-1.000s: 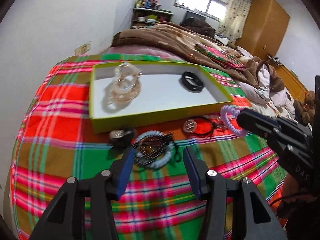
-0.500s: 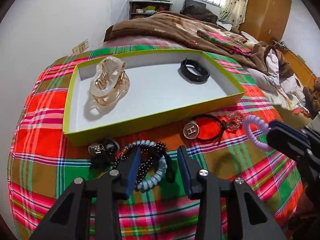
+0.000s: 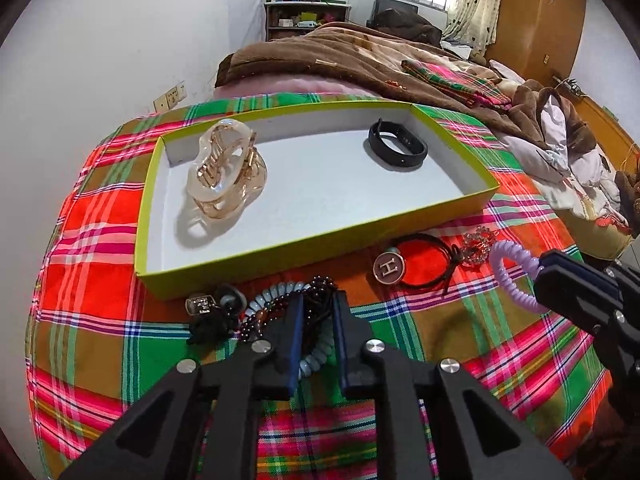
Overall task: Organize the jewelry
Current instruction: 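Grasp the dark beaded bracelet with the left gripper while the right holds the lilac tie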
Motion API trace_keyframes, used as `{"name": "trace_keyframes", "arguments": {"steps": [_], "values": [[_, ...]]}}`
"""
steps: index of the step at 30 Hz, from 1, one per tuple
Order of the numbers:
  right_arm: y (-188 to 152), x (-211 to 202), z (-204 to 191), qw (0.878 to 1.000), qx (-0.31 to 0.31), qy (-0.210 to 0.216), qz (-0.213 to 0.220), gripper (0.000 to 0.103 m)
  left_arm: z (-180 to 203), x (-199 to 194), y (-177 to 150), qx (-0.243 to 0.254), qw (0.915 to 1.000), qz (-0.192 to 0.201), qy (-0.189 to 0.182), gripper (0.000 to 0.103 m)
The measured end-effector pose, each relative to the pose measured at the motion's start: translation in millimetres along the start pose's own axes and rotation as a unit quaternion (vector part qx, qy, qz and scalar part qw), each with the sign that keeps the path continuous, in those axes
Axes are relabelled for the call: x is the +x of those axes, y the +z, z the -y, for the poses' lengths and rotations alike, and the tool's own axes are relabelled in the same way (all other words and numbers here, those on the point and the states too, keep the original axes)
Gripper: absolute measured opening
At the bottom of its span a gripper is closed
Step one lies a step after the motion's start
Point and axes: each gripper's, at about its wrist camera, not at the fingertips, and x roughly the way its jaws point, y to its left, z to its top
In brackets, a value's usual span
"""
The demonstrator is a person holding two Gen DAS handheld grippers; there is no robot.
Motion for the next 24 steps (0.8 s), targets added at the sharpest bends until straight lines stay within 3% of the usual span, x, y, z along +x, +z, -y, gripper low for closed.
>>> {"name": "trace_keyframes", "arguments": {"steps": [24], "values": [[15.7,-10.3,-6.8,1.000,-0.002,-0.007,0.020,0.009,-12.0,-47.5,8.0,-0.033,0.9981,0.052,-0.002,0.014]]}}
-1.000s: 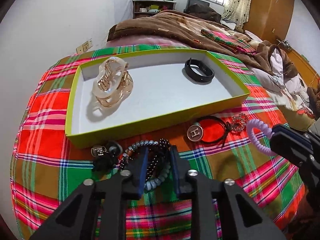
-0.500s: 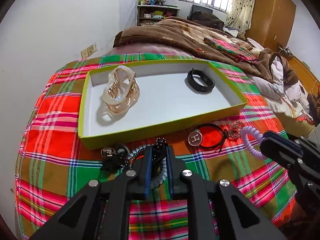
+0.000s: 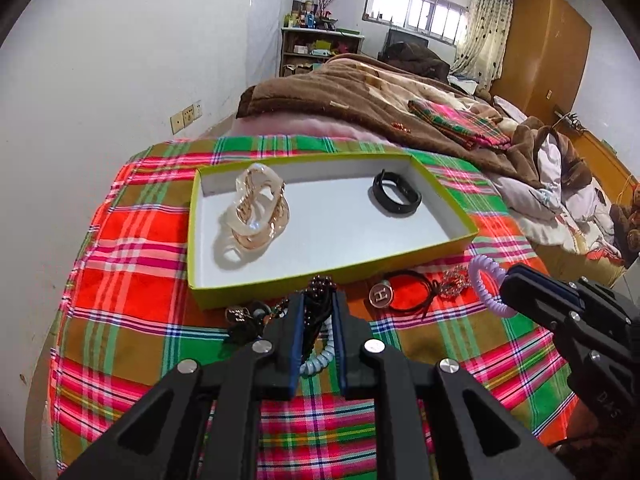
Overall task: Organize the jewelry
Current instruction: 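Lower the lilac tie and beaded bracelet into the box while opening both grippers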
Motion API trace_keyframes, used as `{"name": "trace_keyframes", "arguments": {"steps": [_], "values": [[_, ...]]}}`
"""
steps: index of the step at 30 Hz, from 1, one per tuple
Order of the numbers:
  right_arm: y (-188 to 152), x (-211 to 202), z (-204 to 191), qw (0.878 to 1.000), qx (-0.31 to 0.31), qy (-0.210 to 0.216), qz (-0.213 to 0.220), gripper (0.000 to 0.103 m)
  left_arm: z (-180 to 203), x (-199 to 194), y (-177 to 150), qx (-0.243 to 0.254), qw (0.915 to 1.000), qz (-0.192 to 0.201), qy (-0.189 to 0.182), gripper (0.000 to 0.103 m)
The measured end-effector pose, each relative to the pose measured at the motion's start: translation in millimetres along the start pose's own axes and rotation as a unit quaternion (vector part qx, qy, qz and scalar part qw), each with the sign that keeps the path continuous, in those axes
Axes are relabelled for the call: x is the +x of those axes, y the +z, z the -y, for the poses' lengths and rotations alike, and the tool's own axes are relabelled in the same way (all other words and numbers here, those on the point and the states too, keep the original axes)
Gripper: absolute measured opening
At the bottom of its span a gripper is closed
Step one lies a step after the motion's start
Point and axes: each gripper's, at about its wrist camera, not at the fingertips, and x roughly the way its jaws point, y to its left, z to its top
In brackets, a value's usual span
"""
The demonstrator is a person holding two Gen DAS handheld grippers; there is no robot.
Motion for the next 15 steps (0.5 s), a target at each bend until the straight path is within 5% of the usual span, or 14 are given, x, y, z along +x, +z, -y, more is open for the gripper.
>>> {"name": "trace_keyframes", "arguments": {"steps": [15], "values": [[55.2,23.3,5.4,1.000,-0.017,0.013,0.017,0.009,-14.1,-12.2,33.8,-0.015,0.9993,0.034,0.005,0.014]]}}
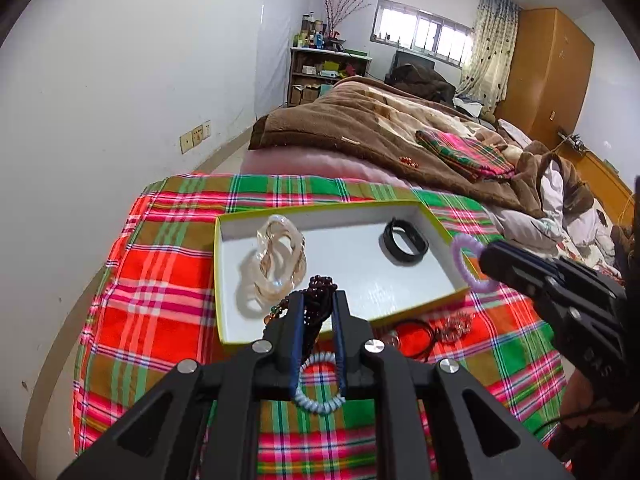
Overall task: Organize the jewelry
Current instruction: 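Lower the lilac tie and beaded bracelet into the box while opening both grippers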
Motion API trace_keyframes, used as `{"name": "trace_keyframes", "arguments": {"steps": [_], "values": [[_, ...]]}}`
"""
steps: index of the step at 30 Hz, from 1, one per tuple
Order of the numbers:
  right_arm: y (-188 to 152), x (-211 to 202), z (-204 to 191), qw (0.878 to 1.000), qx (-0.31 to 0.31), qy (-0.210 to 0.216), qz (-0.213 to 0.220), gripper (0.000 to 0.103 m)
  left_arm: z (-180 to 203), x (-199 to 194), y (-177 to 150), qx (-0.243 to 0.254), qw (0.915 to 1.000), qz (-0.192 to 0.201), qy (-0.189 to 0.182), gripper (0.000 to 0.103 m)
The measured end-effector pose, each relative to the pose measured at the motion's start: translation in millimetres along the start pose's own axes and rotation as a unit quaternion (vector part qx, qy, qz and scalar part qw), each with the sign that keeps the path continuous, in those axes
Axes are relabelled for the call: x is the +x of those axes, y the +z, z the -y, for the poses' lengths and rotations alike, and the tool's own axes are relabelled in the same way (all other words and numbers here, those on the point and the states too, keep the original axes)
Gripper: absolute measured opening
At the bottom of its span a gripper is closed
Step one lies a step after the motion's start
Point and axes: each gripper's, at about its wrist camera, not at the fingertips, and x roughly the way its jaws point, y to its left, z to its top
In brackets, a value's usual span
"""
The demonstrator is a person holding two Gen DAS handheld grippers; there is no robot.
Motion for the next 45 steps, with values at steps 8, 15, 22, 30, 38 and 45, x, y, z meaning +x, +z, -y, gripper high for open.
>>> {"name": "trace_keyframes", "arguments": {"steps": [8,15,22,30,38,45], "values": [[25.4,51.0,13.1,1.000,-0.010,0.002,-0.029,0.009,-7.1,18.8,8.1,-0.008,1.0000,-0.004,0.002,0.014],[32.9,94.6,20.4,0.998,-0.013,0.005,-0.058,0.009,-10.1,35.7,8.4,-0.016,0.9997,-0.016,-0.003,0.014],[34.4,133.8,24.7,0.995,-0.029,-0.004,-0.091,0.009,-5.2,52.0,4.2,-0.014,0.9994,-0.031,-0.009,0.014],[25.4,160.9,26.9,0.991,-0.045,-0.015,-0.123,0.009,-0.7,68.8,-3.2,-0.003,0.9985,-0.055,-0.001,0.014],[20.3,173.4,20.6,0.988,-0.059,-0.008,-0.145,0.009,-0.2,83.9,-6.2,-0.005,0.9975,-0.071,0.001,0.014],[14.9,180.8,16.5,0.985,-0.070,-0.008,-0.160,0.009,2.4,91.5,-8.4,0.001,0.9969,-0.079,0.009,0.014]]}}
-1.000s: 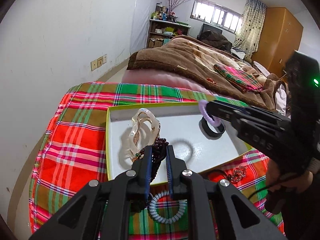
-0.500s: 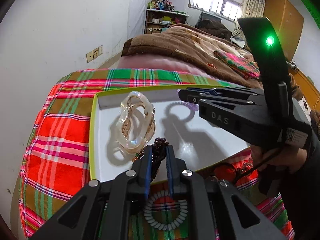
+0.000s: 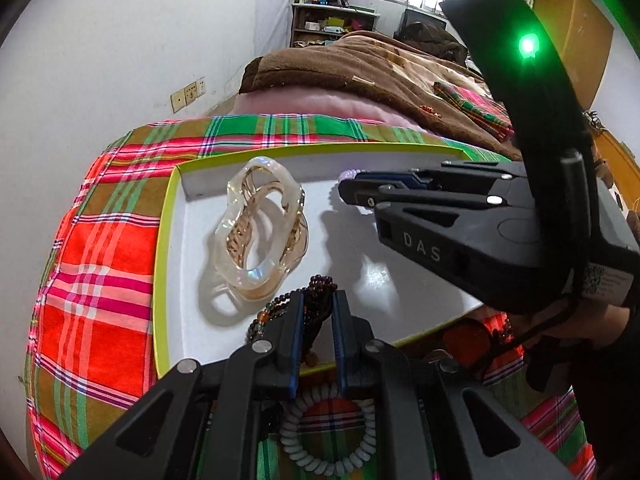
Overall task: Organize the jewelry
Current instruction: 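Lower the lilac tie and beaded bracelet into the box while opening both grippers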
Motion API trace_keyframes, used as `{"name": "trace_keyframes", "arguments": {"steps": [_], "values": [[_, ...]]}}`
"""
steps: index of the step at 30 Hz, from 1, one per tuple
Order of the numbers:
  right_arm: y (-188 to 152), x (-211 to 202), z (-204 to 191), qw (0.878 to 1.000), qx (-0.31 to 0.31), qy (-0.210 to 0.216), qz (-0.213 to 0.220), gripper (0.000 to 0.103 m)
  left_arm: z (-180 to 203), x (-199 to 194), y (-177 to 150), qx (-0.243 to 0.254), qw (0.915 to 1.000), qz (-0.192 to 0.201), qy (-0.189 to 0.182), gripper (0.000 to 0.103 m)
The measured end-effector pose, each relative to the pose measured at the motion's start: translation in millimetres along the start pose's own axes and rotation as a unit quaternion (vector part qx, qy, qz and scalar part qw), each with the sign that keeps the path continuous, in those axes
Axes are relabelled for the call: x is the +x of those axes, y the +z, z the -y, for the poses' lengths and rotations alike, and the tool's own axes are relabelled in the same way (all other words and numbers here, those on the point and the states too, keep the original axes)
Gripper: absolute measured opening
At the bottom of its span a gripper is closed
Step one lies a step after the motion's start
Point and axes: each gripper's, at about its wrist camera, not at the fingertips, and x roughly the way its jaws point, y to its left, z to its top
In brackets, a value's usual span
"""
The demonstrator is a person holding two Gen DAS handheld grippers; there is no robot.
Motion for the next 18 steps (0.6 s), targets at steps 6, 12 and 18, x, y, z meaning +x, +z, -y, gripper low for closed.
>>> {"name": "trace_keyframes", "arguments": {"steps": [6,12,18], "values": [[-1.9,3.8,0.0,1.000,-0.001,0.006,-0.009,0.010,-1.6,1.4,0.5,-0.005,1.0000,-0.001,-0.003,0.015],[-2.0,4.7,0.3,1.000,0.001,0.010,-0.013,0.010,-3.6,2.1,0.2,-0.010,0.9999,-0.002,-0.006,0.015],[-1.6,5.8,1.4,1.000,0.006,0.010,-0.016,0.011,-5.9,3.4,0.5,-0.016,0.9998,-0.003,-0.008,0.018]]}}
